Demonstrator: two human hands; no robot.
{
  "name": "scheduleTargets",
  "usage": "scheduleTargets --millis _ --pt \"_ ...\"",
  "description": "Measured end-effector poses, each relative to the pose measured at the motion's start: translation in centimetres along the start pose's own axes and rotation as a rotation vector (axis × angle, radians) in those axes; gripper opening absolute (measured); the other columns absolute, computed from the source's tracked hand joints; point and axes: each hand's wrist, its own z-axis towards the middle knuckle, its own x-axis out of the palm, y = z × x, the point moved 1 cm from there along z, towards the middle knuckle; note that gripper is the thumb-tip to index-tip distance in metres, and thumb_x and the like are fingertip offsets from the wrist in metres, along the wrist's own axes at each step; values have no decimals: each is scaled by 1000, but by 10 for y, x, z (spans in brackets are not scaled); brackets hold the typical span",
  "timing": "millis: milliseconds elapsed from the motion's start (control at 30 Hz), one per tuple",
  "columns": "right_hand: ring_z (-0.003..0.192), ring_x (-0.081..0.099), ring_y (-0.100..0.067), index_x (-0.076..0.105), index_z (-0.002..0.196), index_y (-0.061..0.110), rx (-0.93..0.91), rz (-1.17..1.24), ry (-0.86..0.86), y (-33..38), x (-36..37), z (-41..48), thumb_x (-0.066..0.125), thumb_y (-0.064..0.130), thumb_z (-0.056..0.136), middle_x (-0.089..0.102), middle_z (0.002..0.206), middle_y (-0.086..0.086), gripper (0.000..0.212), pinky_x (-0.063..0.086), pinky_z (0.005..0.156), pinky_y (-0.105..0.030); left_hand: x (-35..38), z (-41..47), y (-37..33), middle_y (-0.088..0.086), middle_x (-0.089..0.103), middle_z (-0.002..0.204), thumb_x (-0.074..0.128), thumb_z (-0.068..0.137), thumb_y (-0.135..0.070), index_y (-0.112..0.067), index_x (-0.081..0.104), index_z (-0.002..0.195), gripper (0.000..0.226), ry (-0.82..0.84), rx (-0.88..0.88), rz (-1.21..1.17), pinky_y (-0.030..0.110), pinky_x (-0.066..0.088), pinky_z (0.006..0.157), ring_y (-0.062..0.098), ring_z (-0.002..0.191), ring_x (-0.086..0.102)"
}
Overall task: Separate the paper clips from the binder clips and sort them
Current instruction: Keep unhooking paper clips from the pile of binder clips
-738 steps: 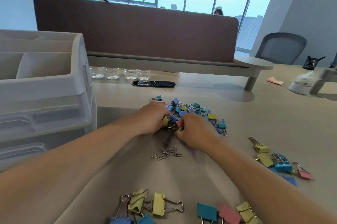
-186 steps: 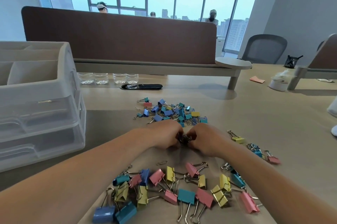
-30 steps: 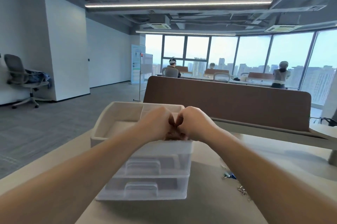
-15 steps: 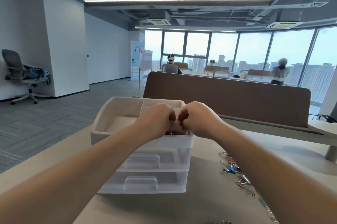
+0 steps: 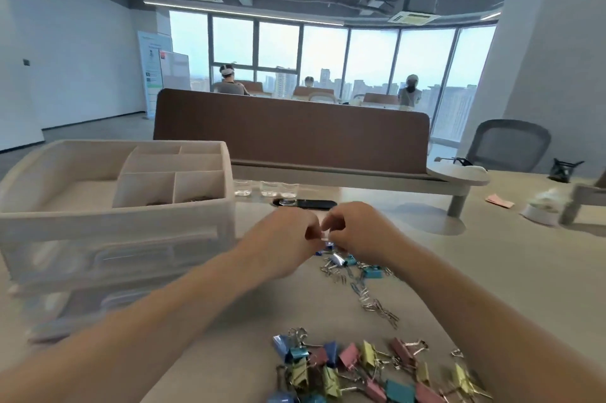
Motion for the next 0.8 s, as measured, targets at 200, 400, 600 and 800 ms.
scheduleTargets --millis 200,400,600,800 --pt "55 57 -6 71 100 10 157 -48 188 -76 14 -34 66 9 90 59 70 6 11 41 50 -13 76 21 -29 3 68 96 59 93 -31 -17 70 94 18 254 24 66 30 46 69 21 91 63" --pt "70 63 -15 64 113 7 306 -60 349 -125 29 -58 77 23 84 62 85 1 36 55 66 -26 126 36 -31 -7 60 96 62 91 -26 -21 65 118 27 382 39 99 25 46 68 11 84 57" --pt "76 62 -9 65 98 17 346 -64 319 -134 42 -68 78 33 81 66 88 4 27 47 60 -19 151 46 -30 -4 63 101 67 89 -33 -21 62 115 29 470 -4 59 29 51 78 11 86 58" --pt "72 56 -3 66 95 25 323 -102 242 -136 47 -63 67 27 91 63 89 8 4 41 54 -17 158 47 -27 -7 65 115 67 88 -34 -24 63 121 35 415 15 7 31 52 89 8 98 60"
